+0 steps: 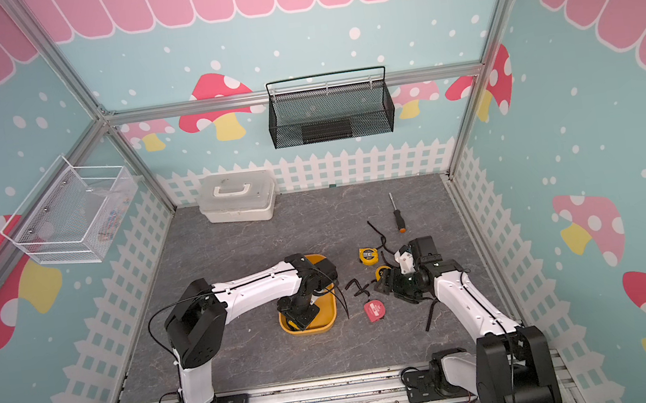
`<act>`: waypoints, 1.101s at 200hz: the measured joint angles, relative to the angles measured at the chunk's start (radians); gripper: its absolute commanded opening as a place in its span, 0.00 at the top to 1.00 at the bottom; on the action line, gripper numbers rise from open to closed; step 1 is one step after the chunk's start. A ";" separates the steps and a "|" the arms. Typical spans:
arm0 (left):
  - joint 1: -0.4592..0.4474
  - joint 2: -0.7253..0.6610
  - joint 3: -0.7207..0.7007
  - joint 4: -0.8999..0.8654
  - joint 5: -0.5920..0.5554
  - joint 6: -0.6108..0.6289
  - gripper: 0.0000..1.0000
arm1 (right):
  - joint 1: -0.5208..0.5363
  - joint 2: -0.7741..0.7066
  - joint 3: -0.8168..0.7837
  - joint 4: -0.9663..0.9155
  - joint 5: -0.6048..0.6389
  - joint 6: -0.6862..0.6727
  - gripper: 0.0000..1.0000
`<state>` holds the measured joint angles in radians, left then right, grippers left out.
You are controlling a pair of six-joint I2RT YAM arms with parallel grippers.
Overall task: Take the tape measure out of the storage box
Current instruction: Pick up the tape measure from the storage box.
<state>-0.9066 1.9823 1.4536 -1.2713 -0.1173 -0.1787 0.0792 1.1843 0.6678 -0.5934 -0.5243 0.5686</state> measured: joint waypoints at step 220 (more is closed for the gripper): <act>0.016 0.067 0.120 0.152 -0.132 -0.003 0.40 | -0.001 0.000 -0.013 0.000 0.000 0.000 0.27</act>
<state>-0.8902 2.0495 1.5734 -1.1194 -0.2497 -0.1814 0.0784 1.1839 0.6552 -0.5934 -0.5240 0.5686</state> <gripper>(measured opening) 0.585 0.725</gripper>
